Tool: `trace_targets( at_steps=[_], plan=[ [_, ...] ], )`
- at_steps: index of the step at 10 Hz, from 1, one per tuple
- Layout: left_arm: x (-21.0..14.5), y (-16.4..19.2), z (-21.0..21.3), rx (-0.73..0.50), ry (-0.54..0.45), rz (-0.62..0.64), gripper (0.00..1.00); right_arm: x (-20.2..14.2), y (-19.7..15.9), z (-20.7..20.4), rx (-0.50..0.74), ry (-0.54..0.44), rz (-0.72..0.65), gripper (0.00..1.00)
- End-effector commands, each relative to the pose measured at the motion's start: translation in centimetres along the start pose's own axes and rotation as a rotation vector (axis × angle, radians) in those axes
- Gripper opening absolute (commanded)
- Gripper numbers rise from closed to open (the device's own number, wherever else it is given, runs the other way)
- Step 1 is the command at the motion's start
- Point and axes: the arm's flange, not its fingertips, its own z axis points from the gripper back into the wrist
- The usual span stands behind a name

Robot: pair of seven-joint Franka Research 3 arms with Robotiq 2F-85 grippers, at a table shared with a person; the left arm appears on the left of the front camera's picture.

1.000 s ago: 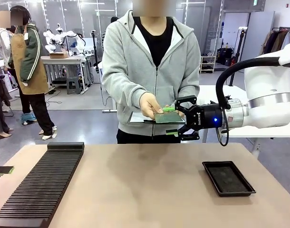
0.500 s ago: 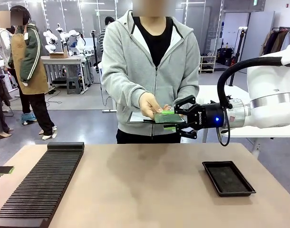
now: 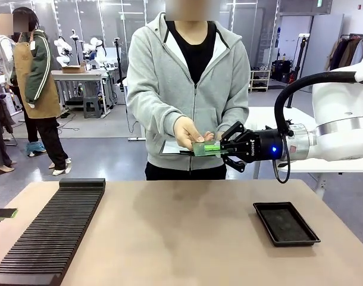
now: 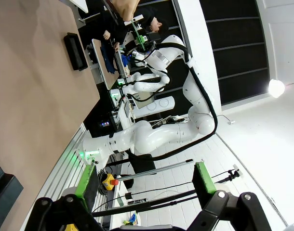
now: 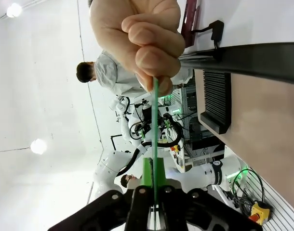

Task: Inspect the PCB.
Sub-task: Pick up the Blank PCB that the human is holding, then place the Blank PCB in the ESD tray.

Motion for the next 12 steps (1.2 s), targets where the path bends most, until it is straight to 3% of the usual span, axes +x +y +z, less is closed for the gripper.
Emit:
trace_targets(
  at_steps=[1, 12],
  plan=[
    [0.05, -0.03, 0.06, 0.002, 0.004, -0.001, 1.00, 0.20, 0.30, 0.11, 0.012, 0.009, 0.010, 0.00],
    [0.05, -0.03, 0.06, 0.002, 0.004, -0.001, 1.00, 0.00, 0.01, 0.02, 0.001, 0.001, 0.000, 0.00]
  ],
)
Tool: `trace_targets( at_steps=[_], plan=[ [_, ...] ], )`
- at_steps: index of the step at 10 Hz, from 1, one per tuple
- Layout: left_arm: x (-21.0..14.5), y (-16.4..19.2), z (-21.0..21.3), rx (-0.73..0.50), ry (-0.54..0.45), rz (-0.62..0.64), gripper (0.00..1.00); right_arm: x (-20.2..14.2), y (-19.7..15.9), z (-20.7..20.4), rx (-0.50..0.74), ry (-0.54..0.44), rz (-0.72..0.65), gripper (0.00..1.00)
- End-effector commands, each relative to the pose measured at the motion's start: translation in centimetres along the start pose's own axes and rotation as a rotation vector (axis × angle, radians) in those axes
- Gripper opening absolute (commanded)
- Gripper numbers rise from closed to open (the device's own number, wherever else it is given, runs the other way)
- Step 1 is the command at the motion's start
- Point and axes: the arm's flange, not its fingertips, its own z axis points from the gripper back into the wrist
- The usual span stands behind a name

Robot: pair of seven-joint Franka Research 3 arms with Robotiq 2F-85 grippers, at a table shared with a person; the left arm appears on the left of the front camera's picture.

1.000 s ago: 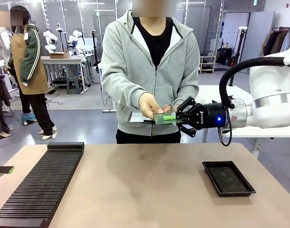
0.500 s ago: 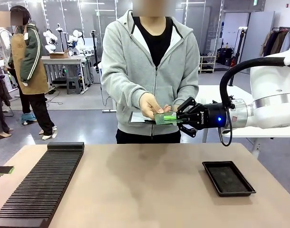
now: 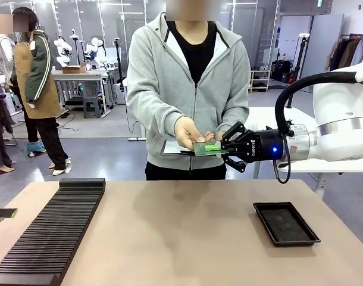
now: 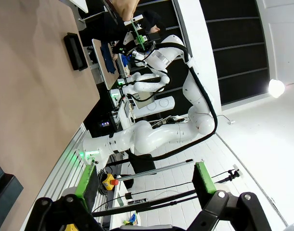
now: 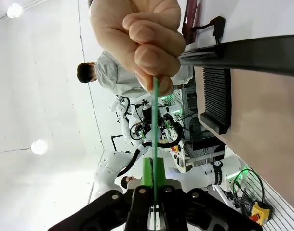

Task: Inspect the PCB.
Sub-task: Place the Blank PCB in the ESD tray.

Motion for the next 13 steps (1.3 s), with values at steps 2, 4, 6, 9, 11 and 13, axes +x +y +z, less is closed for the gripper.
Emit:
trace_targets(
  at_steps=[2, 4, 6, 9, 11, 13],
  plan=[
    [0.1, 0.0, 0.1, 0.002, 0.004, -0.001, 1.00, -0.1, 0.1, -0.1, -0.001, 0.003, 0.002, 0.00],
    [0.1, 0.0, 0.1, 0.002, 0.004, -0.001, 1.00, -0.1, 0.1, -0.1, -0.001, 0.003, 0.002, 0.00],
    [0.1, 0.0, 0.1, 0.002, 0.004, -0.001, 1.00, -0.1, 0.1, -0.1, -0.001, 0.003, 0.002, 0.00],
    [0.1, 0.0, 0.1, 0.002, 0.004, -0.001, 1.00, 0.0, -0.1, 0.0, -0.001, 0.001, -0.002, 0.03],
    [0.1, 0.0, 0.1, 0.002, 0.004, -0.001, 1.00, -1.1, 0.9, 0.1, 0.010, 0.036, 0.025, 0.03],
    [0.1, 0.0, 0.1, 0.002, 0.004, -0.001, 1.00, -1.9, 1.2, 0.5, -0.017, 0.048, 0.066, 0.03]
  ],
)
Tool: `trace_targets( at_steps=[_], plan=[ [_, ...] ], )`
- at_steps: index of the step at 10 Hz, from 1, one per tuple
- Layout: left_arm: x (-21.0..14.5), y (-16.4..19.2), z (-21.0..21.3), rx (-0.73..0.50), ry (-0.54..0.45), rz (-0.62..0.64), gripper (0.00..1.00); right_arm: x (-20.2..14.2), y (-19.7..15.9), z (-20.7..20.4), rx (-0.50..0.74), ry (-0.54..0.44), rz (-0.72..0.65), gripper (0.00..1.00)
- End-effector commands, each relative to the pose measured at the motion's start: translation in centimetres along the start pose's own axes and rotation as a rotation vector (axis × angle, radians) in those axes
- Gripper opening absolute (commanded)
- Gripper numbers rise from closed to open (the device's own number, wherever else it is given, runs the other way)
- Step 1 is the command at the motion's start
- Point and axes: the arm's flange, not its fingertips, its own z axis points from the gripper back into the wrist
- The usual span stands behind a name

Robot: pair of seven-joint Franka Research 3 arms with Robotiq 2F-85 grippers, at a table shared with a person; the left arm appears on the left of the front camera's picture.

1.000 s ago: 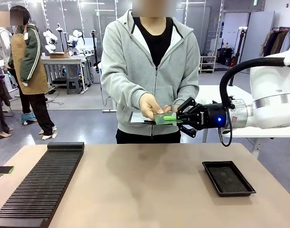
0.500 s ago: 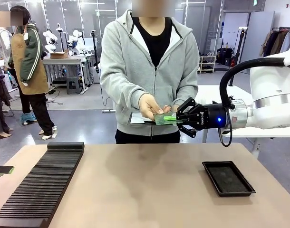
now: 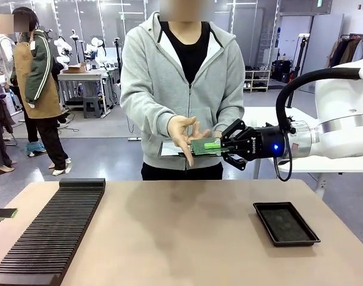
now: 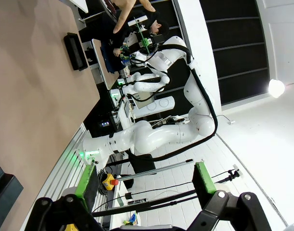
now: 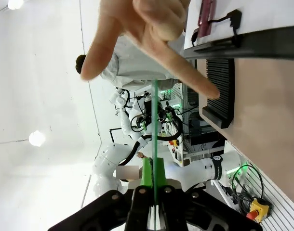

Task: Inspect the PCB.
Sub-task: Place the Blank PCB in the ESD tray.

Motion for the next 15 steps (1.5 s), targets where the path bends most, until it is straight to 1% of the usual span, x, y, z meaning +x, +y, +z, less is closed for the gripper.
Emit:
trace_targets(
  at_steps=[1, 2, 4, 6, 9, 11, 12, 13, 14, 15],
  plan=[
    [0.1, 0.0, 0.1, 0.002, 0.004, -0.001, 1.00, -1.1, 0.5, 1.2, 0.009, 0.002, 0.021, 0.03],
    [0.1, 0.0, 0.1, 0.002, 0.004, -0.001, 1.00, -1.3, 0.7, 1.6, -0.001, 0.000, 0.025, 0.03],
    [0.1, 0.0, 0.1, 0.002, 0.004, -0.001, 1.00, -2.1, 1.6, 3.5, -0.067, -0.033, 0.046, 0.03],
    [0.1, 0.0, 0.1, 0.002, 0.004, -0.001, 1.00, -3.6, 2.5, 6.2, -0.185, -0.040, 0.078, 0.03],
    [0.1, 0.0, 0.1, 0.002, 0.004, -0.001, 1.00, -4.1, 3.0, 10.0, -0.453, -0.113, 0.141, 0.03],
    [0.1, 0.0, 0.1, 0.002, 0.004, -0.001, 1.00, -3.4, 2.7, 13.0, -0.629, -0.230, 0.164, 0.03],
    [0.1, 0.0, 0.1, 0.002, 0.004, -0.001, 1.00, -3.1, 2.5, 13.7, -0.702, -0.275, 0.171, 0.03],
    [0.1, 0.0, 0.1, 0.002, 0.004, -0.001, 1.00, -2.9, 2.0, 14.0, -0.754, -0.280, 0.178, 0.03],
    [0.1, 0.0, 0.1, 0.002, 0.004, -0.001, 1.00, -2.2, 1.1, 14.4, -0.855, -0.304, 0.169, 0.03],
    [0.1, 0.0, 0.1, 0.002, 0.004, -0.001, 1.00, -1.3, 0.1, 14.7, -0.959, -0.356, 0.182, 0.03]
  ],
)
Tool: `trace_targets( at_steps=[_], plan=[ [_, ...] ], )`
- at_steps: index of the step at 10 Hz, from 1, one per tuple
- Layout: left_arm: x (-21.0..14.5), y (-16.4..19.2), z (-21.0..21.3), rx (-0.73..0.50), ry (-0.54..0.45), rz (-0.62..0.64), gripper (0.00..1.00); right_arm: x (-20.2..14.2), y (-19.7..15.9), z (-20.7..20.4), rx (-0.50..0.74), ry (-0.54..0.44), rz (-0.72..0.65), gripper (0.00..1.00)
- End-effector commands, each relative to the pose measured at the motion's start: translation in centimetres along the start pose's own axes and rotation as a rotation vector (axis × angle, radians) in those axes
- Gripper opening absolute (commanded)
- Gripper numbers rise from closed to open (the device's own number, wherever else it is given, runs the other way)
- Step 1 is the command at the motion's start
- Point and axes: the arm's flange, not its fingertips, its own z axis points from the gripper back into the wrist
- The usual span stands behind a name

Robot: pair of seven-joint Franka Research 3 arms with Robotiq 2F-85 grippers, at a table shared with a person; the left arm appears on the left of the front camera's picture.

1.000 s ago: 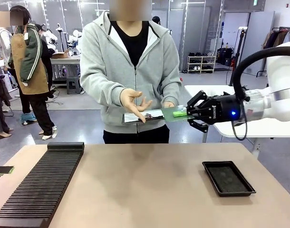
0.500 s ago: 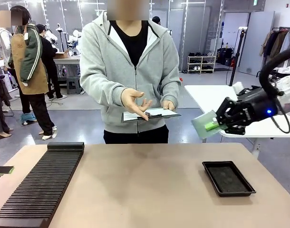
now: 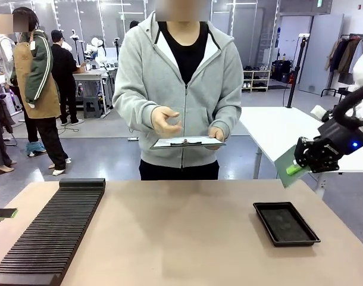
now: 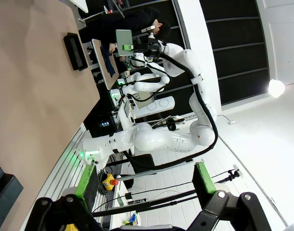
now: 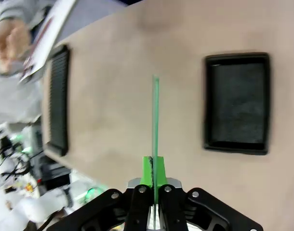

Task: Inspect the PCB.
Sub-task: Place the Blank PCB in the ESD tray.

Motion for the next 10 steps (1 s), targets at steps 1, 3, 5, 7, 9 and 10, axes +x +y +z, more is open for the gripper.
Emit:
trace_targets(
  at_steps=[1, 3, 5, 7, 9, 10],
  plan=[
    [0.1, 0.0, 0.1, 0.002, 0.004, -0.001, 1.00, 0.5, -0.5, -2.7, -0.119, -0.011, -0.015, 0.03],
    [0.1, 0.0, 0.1, 0.002, 0.004, -0.001, 1.00, 0.6, -1.5, -5.6, -0.152, 0.064, -0.037, 0.03],
    [0.1, 0.0, 0.1, 0.002, 0.004, -0.001, 1.00, 0.6, -2.0, -7.8, -0.214, 0.096, -0.062, 0.03],
    [0.1, 0.0, 0.1, 0.002, 0.004, -0.001, 1.00, 0.8, -2.6, -9.9, -0.291, 0.115, -0.053, 0.03],
    [0.1, 0.0, 0.1, 0.002, 0.004, -0.001, 1.00, 1.5, -2.4, -11.3, -0.264, 0.079, -0.047, 0.03],
    [0.1, 0.0, 0.1, 0.002, 0.004, -0.001, 1.00, 0.3, -3.4, -10.2, -0.256, 0.130, -0.035, 0.03]
  ],
)
